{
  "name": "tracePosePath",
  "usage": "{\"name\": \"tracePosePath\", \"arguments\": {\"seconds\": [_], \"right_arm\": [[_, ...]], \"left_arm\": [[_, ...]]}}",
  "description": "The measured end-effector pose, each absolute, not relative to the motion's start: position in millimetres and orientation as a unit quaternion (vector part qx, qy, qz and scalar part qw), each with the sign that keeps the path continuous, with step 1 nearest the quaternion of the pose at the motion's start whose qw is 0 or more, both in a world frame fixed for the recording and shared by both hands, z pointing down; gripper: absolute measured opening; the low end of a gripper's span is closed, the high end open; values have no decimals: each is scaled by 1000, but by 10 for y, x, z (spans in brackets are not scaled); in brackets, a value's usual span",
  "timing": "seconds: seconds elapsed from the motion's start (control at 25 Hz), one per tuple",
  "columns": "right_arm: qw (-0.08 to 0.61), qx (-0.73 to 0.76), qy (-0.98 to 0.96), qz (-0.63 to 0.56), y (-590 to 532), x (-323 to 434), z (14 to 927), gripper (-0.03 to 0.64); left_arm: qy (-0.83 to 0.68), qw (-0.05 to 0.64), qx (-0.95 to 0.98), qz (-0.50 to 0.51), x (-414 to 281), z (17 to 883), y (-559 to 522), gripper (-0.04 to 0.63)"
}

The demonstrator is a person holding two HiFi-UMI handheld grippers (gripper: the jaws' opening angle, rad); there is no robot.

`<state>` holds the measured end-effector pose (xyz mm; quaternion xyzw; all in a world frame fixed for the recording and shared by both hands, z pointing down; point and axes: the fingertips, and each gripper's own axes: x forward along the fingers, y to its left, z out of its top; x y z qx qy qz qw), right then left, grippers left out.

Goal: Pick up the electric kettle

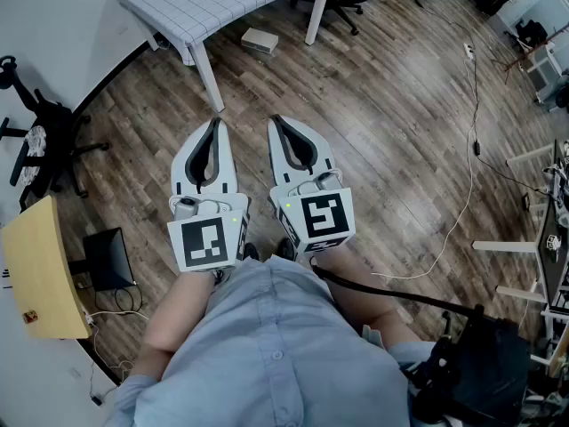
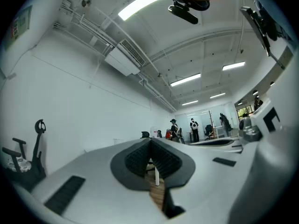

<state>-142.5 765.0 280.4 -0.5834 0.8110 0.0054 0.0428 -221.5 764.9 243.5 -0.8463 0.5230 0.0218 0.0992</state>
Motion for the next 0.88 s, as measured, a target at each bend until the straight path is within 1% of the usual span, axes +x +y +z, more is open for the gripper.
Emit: {"name": "tracePosePath", "arguments": {"seconds": [0.56, 0.88], "right_arm": [[38, -569, 821, 11, 7569, -1069, 2848, 2], [31, -564, 825, -16, 7143, -807, 3038, 2]], "left_arm": [[535, 92, -840, 23, -1891, 2499, 7541, 0], [542, 87, -836, 13, -1674, 2607, 7158, 0]]}}
